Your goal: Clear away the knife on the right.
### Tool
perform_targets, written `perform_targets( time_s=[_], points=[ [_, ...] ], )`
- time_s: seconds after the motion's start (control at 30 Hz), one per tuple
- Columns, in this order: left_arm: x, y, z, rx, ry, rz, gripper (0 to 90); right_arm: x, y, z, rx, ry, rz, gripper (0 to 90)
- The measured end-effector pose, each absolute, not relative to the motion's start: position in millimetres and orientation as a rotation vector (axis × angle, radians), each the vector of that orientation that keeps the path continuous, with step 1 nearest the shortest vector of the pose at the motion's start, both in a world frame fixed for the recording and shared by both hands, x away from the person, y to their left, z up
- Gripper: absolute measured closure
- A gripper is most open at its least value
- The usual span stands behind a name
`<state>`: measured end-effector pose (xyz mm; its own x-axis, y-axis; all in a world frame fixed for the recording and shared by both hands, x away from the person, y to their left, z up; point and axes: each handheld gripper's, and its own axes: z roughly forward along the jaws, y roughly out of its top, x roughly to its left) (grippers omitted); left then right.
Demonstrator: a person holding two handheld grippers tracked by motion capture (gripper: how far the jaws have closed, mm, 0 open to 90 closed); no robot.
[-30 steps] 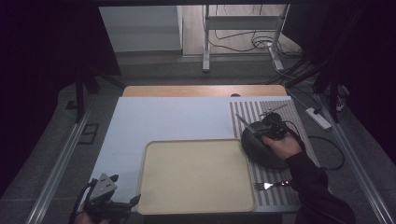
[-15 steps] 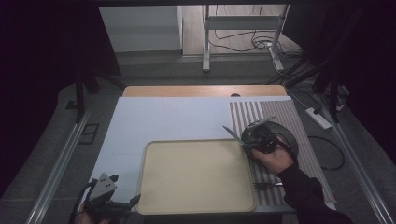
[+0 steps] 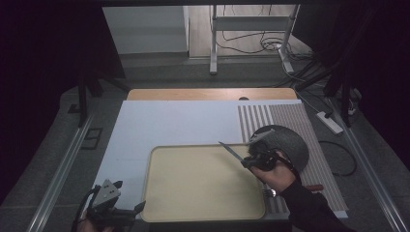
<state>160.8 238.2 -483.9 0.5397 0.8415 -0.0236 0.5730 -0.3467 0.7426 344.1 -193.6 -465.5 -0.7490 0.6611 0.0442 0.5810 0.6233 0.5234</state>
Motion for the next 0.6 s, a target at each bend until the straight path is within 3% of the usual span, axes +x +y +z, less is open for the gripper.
perform_targets(
  time_s=[0.6],
  points=[
    [161,238,-484,2.055,1.14,0.478,0.0,326,-173,-486,0.998,2.75,0.728,78.3]
  ],
)
